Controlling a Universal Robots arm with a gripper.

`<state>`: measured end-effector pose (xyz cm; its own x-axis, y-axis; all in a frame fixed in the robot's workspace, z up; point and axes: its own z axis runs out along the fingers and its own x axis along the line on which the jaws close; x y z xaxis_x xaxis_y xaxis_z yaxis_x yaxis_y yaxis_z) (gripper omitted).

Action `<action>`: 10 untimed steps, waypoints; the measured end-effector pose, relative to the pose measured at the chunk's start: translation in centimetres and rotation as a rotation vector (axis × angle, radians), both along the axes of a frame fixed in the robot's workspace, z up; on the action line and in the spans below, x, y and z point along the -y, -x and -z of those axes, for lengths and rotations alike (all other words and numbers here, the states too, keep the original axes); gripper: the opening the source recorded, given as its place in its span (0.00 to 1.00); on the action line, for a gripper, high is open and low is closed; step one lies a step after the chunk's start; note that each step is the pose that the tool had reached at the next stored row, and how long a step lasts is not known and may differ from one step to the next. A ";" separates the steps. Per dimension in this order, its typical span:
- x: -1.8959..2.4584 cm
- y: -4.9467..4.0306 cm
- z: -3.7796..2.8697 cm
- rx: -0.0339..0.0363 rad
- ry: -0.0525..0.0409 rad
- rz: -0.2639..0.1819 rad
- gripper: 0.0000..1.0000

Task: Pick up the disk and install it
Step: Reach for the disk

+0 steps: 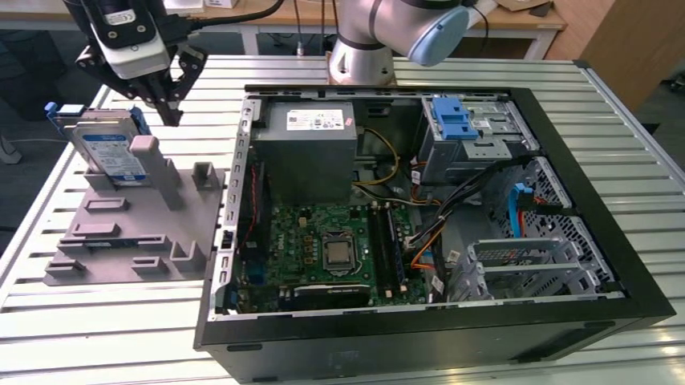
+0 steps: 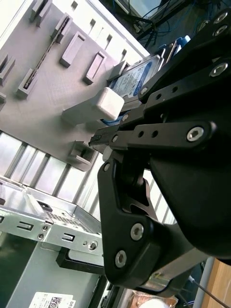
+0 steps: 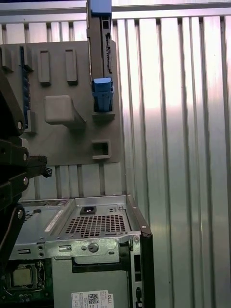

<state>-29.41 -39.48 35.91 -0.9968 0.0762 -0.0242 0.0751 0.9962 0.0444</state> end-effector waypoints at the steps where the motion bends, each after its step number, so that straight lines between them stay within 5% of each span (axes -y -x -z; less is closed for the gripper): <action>1: 0.00 0.06 0.01 0.0000 0.0000 0.000 0.11; 6: -0.26 0.55 0.03 0.0000 0.0000 0.000 0.11; 10: -1.07 1.34 0.05 0.0000 0.0000 0.000 0.11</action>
<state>-30.75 -38.41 35.87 -0.9968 0.0761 -0.0243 0.0750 0.9962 0.0443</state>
